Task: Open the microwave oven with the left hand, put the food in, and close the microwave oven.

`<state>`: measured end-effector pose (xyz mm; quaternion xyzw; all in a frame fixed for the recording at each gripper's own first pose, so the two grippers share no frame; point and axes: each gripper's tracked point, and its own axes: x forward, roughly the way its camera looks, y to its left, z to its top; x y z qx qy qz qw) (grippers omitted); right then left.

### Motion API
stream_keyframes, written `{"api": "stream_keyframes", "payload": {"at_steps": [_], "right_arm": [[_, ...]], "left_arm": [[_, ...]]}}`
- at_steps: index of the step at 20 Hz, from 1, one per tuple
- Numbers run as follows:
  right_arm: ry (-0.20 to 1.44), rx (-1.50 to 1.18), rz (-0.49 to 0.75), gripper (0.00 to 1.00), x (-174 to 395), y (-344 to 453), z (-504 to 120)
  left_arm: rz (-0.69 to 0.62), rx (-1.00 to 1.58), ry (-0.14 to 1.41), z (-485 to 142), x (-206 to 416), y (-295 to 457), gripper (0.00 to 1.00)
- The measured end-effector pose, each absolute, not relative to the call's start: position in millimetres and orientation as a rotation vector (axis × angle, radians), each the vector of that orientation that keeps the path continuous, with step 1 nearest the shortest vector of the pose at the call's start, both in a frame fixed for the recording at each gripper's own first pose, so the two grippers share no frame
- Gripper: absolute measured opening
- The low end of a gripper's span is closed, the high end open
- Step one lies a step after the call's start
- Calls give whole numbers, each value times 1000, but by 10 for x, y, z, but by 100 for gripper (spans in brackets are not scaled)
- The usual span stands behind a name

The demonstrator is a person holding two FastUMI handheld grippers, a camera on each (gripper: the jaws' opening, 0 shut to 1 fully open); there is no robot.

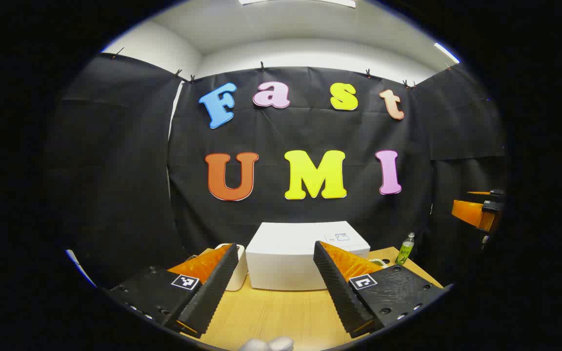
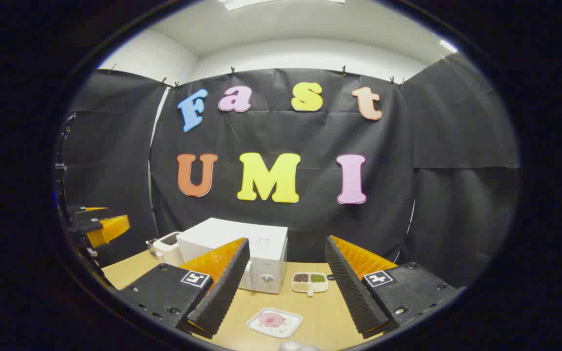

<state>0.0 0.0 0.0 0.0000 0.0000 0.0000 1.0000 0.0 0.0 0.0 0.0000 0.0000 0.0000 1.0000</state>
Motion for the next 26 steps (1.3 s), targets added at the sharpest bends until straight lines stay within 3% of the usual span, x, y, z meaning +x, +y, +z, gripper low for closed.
{"api": "stream_keyframes", "payload": {"at_steps": [3,4,5,6,7,19,20,21,22,23,26], "right_arm": [[-5,-6,4,92,27,12,14],[-3,-6,5,99,30,18,3],[-1,-5,4,92,35,12,-4],[1,-4,4,99,34,10,-10],[3,-3,4,92,36,14,-18],[0,-16,10,92,10,45,-27],[-3,-14,9,99,-9,44,-25],[-6,-15,11,92,-13,36,-24],[-4,-18,5,99,-14,22,-30],[2,-18,4,92,-13,-11,-50],[-7,-2,-14,92,-17,-161,33]], "left_arm": [[15,-8,-6,9,-15,66,95],[18,-4,-3,10,-17,87,95],[17,0,-4,15,-18,93,95],[20,1,-3,11,-13,93,95],[17,0,-4,6,4,90,95],[17,1,-19,28,-19,73,95],[15,2,-20,19,-3,55,95],[14,6,-20,-3,-1,46,95],[12,11,-24,-31,14,30,95],[5,14,-24,-77,52,-16,95],[-45,6,-6,-364,237,-299,95]]}}
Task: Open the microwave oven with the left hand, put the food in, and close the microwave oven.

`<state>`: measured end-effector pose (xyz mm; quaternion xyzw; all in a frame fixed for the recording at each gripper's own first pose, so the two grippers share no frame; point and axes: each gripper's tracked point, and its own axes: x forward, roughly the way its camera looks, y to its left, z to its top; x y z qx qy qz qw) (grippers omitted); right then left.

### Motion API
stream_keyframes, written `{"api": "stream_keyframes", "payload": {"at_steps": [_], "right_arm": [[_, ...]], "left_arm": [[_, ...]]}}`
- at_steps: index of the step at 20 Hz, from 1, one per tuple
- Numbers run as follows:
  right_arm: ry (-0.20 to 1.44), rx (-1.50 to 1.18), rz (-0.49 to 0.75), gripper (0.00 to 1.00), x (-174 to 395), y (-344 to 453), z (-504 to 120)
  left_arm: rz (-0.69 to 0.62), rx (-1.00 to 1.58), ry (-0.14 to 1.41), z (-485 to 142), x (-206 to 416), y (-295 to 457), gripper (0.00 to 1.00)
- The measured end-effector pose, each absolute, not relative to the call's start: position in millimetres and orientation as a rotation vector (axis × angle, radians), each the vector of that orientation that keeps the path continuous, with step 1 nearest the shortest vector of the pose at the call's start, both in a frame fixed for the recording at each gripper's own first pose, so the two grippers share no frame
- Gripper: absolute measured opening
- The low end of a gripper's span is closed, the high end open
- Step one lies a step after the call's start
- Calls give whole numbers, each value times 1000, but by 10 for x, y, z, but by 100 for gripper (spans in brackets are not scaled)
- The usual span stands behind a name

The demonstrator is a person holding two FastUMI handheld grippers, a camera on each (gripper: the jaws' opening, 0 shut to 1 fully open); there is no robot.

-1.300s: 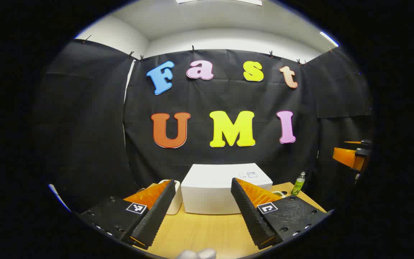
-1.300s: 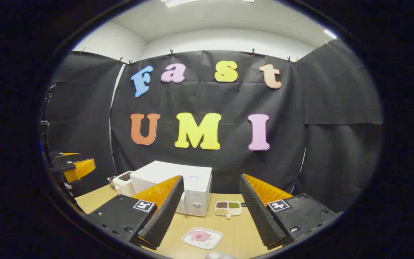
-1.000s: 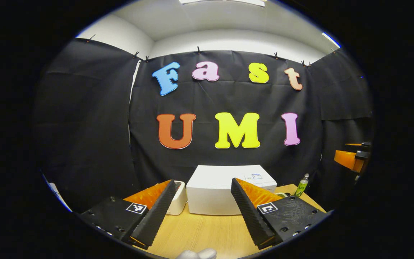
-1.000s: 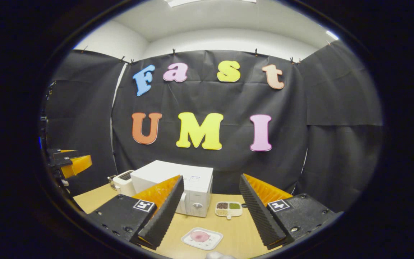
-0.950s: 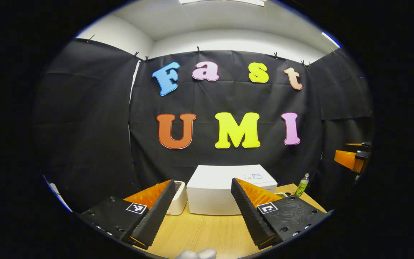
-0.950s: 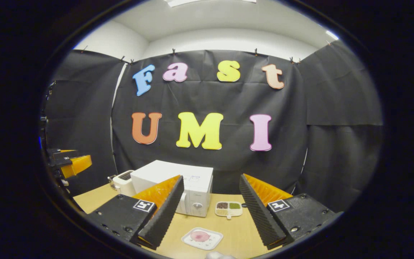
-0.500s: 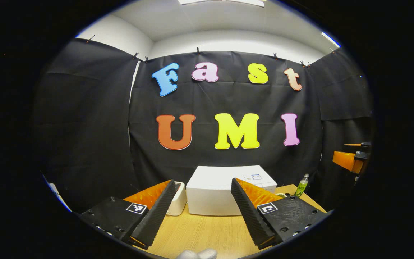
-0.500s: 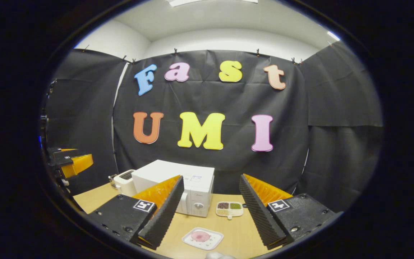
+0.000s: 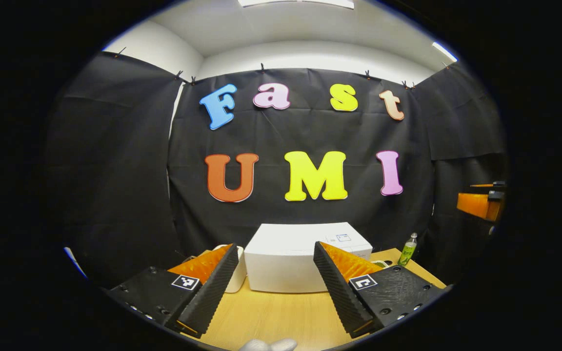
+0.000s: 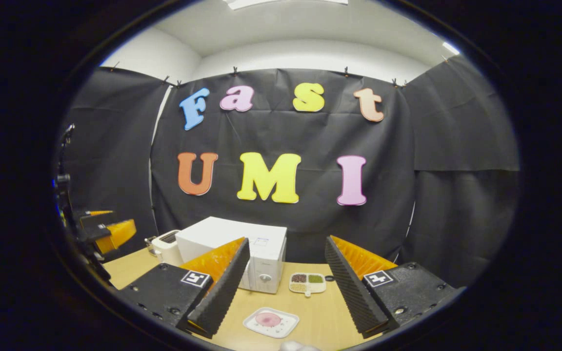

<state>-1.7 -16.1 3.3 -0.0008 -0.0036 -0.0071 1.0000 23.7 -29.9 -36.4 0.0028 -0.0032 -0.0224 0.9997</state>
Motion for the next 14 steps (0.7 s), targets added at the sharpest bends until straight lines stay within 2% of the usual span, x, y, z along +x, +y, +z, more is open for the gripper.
{"api": "stream_keyframes", "payload": {"at_steps": [6,14], "right_arm": [[-8,-24,-89,92,-27,-610,135],[49,-77,-145,92,-29,-897,-9]], "left_arm": [[-160,-12,40,-1255,927,-1147,95],[-203,16,92,-2250,2007,-1989,96]]}}
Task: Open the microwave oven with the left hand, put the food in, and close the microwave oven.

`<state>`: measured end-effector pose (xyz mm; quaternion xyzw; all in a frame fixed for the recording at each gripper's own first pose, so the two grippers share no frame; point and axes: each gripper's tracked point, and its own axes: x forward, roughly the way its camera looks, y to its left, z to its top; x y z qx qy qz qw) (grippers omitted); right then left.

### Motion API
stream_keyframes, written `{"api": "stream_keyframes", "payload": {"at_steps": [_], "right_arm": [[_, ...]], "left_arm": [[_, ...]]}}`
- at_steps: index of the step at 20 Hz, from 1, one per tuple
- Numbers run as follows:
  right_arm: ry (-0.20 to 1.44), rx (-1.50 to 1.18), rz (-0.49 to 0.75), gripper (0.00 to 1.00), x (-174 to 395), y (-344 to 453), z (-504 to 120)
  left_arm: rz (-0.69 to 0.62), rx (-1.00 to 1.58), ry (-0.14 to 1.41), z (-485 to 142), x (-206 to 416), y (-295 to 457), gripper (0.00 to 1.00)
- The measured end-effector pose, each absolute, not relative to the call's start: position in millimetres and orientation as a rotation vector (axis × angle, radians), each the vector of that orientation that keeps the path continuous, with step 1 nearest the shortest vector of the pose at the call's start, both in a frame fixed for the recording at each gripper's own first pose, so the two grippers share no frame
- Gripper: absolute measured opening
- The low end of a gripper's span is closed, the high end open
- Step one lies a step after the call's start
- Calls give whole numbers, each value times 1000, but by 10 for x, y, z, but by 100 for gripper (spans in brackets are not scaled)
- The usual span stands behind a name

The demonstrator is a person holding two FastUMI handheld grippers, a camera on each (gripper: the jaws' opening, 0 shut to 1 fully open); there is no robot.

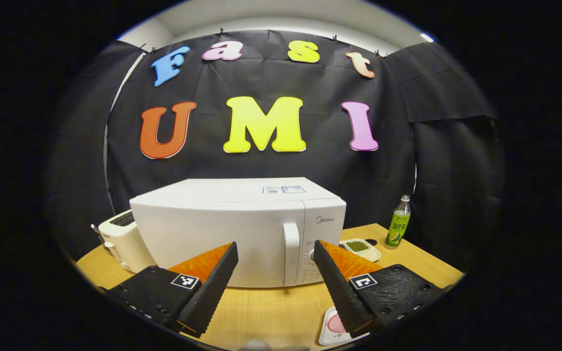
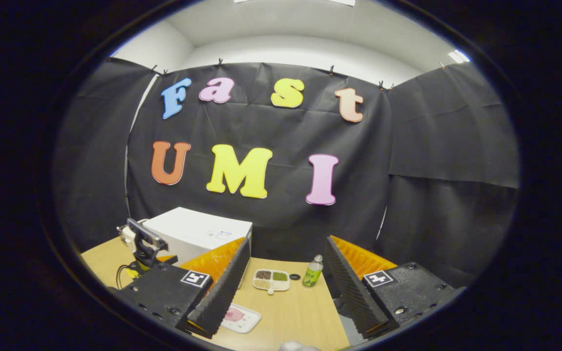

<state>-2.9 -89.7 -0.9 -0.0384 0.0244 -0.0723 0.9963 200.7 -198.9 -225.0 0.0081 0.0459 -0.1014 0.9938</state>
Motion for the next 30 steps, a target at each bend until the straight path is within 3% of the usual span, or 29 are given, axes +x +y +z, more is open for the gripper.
{"api": "stream_keyframes", "payload": {"at_steps": [3,4,5,6,7,9,10,11,14,17,18,19,30], "right_arm": [[83,-91,-162,92,-11,-967,-105],[95,-93,-164,99,11,-985,-140],[109,-94,-168,99,22,-1009,-171],[120,-92,-167,92,37,-1017,-211],[129,-86,-166,92,46,-1023,-238],[141,-72,-167,92,79,-1047,-282],[148,-66,-166,92,81,-1044,-316],[155,-63,-163,92,89,-1045,-338],[170,-50,-153,92,121,-1035,-377],[176,-45,-133,92,146,-977,-377],[171,-52,-130,98,149,-973,-362],[169,-54,-125,99,157,-961,-354],[135,-87,7,99,197,-436,-309]], "left_arm": [[-214,24,94,-2484,2341,-2208,92],[-213,40,85,-2501,2418,-2241,91],[-208,60,76,-2520,2485,-2260,77],[-204,71,76,-2566,2545,-2268,85],[-212,63,87,-2605,2589,-2291,66],[-235,16,97,-2659,2629,-2350,65],[-223,21,97,-2626,2635,-2276,42],[-224,16,95,-2630,2621,-2278,28],[-246,-13,115,-2628,2595,-2256,21],[-247,-29,124,-2604,2589,-2264,6],[-248,-33,128,-2602,2563,-2251,5],[-253,-30,128,-2588,2546,-2253,0],[-346,-1,128,-2682,1463,-1752,1]]}}
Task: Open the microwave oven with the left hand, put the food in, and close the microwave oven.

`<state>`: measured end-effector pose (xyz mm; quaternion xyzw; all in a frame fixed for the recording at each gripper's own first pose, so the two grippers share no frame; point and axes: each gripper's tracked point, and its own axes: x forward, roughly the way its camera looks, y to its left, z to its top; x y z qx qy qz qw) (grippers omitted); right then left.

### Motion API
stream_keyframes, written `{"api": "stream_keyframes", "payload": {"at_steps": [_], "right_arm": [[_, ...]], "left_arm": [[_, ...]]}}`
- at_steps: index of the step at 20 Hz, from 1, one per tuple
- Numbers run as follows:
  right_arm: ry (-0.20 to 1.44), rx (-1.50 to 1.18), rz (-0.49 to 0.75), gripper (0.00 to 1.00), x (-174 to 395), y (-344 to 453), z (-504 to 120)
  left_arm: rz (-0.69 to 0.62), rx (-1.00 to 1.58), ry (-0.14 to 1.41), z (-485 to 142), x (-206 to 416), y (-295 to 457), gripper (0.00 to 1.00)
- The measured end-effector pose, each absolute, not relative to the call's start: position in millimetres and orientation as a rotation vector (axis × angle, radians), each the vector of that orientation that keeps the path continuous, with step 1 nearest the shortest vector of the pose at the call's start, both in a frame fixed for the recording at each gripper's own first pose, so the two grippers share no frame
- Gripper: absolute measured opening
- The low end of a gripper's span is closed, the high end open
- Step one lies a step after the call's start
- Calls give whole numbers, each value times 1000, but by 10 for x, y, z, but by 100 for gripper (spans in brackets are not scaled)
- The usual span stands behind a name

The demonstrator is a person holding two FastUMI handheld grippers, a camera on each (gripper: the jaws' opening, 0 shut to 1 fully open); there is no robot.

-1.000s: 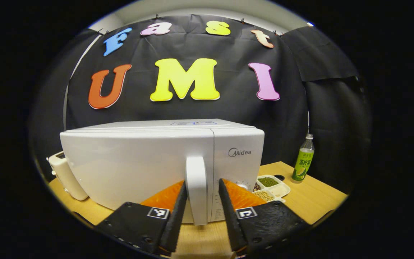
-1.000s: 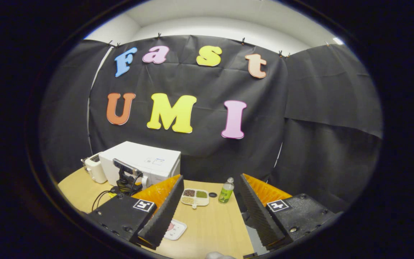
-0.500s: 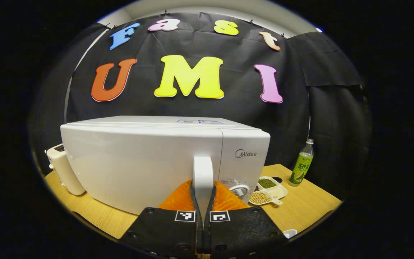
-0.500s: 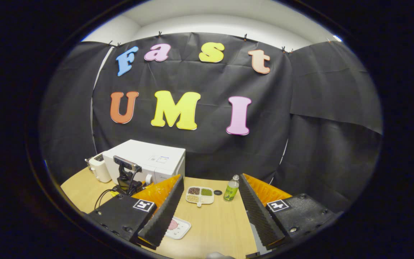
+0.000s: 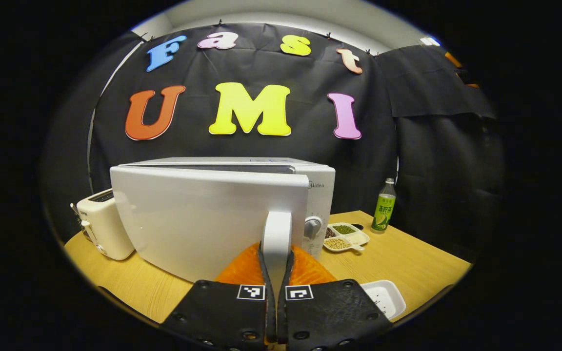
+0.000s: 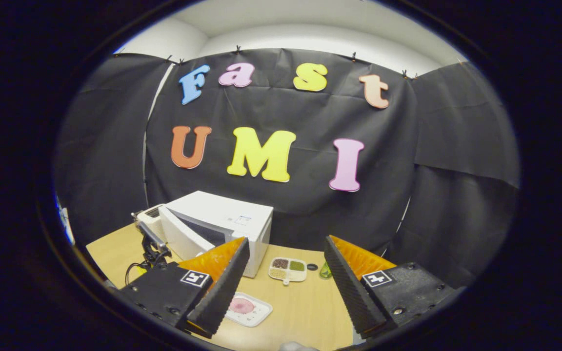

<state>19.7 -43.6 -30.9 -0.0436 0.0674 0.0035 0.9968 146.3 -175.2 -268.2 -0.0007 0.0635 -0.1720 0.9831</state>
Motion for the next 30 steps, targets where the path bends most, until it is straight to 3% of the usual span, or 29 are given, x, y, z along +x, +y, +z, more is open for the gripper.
{"api": "stream_keyframes", "payload": {"at_steps": [1,2,3,4,6,7,8,9,10,13,14,15,18,19,20,24,25,26,27,29,30], "right_arm": [[134,-81,23,99,191,-354,-302],[131,-76,36,99,178,-279,-298],[129,-75,49,99,167,-210,-290],[126,-76,60,99,154,-135,-295],[118,-77,80,99,123,-1,-281],[114,-79,89,99,107,52,-282],[110,-80,96,99,103,103,-287],[110,-78,103,99,97,158,-290],[112,-75,108,92,101,204,-305],[112,-57,127,92,99,360,-332],[116,-52,134,99,94,416,-367],[120,-49,141,92,93,464,-394],[134,-38,166,92,59,646,-496],[138,-35,173,99,51,701,-530],[145,-34,179,99,45,742,-576],[177,-6,173,99,51,773,-790],[188,1,167,92,54,756,-853],[201,6,164,92,70,750,-927],[210,11,158,99,82,726,-987],[239,26,154,99,117,672,-1142],[259,28,157,92,147,654,-1229]], "left_arm": [[-338,1,133,-2689,1369,-1671,7],[-315,4,138,-2697,1268,-1538,4],[-297,5,148,-2713,1191,-1422,24],[-273,12,172,-2768,1121,-1295,26],[-232,29,186,-2772,1025,-1044,72],[-213,34,175,-2739,988,-907,90],[-214,28,180,-2740,915,-844,95],[-209,32,181,-2723,856,-773,98],[-203,42,181,-2719,803,-681,97],[-178,55,186,-2708,646,-427,97],[-168,55,188,-2701,582,-335,97],[-159,61,191,-2694,520,-228,97],[-116,88,205,-2676,301,144,97],[-100,97,208,-2664,237,277,97],[-78,104,217,-2690,183,425,97],[35,84,248,-2701,-73,1082,97],[65,95,255,-2701,-118,1249,97],[87,110,259,-2701,-177,1383,97],[108,122,258,-2675,-210,1486,95],[129,104,274,-2719,-297,1626,94],[139,95,281,-2723,-327,1655,94]]}}
